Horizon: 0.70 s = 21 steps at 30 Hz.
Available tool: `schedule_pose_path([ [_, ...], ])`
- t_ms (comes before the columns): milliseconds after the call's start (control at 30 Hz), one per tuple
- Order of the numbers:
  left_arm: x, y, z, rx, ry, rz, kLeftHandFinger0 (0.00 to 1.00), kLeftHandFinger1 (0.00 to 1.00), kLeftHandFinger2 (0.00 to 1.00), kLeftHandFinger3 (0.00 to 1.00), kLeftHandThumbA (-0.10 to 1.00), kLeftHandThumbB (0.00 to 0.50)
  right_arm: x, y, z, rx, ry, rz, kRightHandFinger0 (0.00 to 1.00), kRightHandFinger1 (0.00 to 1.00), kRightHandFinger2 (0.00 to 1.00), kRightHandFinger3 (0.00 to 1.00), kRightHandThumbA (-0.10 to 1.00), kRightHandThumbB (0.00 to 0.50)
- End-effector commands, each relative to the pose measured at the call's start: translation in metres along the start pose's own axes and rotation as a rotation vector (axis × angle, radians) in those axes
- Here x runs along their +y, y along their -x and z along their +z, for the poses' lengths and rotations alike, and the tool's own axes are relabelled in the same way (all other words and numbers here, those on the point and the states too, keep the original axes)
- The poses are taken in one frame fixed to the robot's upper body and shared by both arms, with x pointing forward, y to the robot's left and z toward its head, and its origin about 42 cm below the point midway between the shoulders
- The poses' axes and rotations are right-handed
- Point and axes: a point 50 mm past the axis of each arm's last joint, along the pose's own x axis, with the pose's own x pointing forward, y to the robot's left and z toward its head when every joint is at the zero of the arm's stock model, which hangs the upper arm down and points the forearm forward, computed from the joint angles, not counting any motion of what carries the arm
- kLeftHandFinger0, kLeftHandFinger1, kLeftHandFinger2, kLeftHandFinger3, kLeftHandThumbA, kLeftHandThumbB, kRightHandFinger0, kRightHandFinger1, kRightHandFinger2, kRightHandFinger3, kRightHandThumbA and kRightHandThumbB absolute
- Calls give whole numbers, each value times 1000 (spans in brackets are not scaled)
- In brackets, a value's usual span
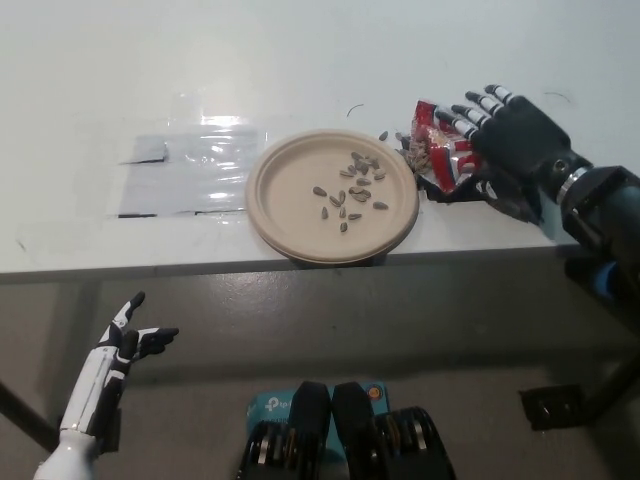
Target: The robot picks up a small bag of sunflower seeds on the right hand side and take it to the empty plate on the left hand side then pours some sunflower seeds on to the plate.
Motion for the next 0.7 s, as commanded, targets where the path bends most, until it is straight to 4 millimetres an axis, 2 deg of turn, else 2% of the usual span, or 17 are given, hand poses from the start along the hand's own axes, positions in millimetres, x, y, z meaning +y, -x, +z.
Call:
schedule_pose_path([
  [0,6,-7,14,-56,-33,-1,794,727,692,1000,1000,206,-32,-13,-20,26,-128,40,1000,1000,1000,1000,843,500],
  [100,6,-9,16,-56,-31,-2,771,708,680,1000,1000,214,-32,-12,-21,42,-143,43,1000,1000,1000,1000,847,500],
  [233,5,-8,16,-49,-24,-5,799,700,671,1000,1000,217,-30,-9,-23,61,-198,65,1000,1000,1000,1000,880,500],
  [333,6,-8,15,-47,-21,-6,813,706,672,1000,1000,217,-37,-9,-27,97,-382,64,1000,1000,1000,1000,909,500],
  [367,6,-8,15,-37,-34,-2,817,705,675,1000,1000,234,-47,-9,-29,99,-470,54,1000,1000,1000,1000,867,500],
  [433,7,-9,15,-34,-22,4,831,705,682,1000,1000,221,-71,-8,-35,79,-630,28,1000,1000,1000,1000,863,500],
  [467,7,-10,15,-40,-25,5,813,704,684,1000,1000,212,-82,-7,-37,69,-660,16,1000,1000,1000,1000,912,500],
  [533,7,-9,14,-41,-24,5,784,692,680,1000,1000,198,-98,-2,-39,51,-703,-2,1000,1000,1000,1000,940,500],
  [600,7,-8,13,-38,-25,5,777,692,680,1000,1000,208,-111,3,-41,34,-747,-3,1000,1000,1000,1000,915,500],
  [667,7,-7,12,-33,-14,-2,793,702,680,1000,1000,218,-133,16,-42,16,-801,8,1000,1000,1000,1000,897,500],
])
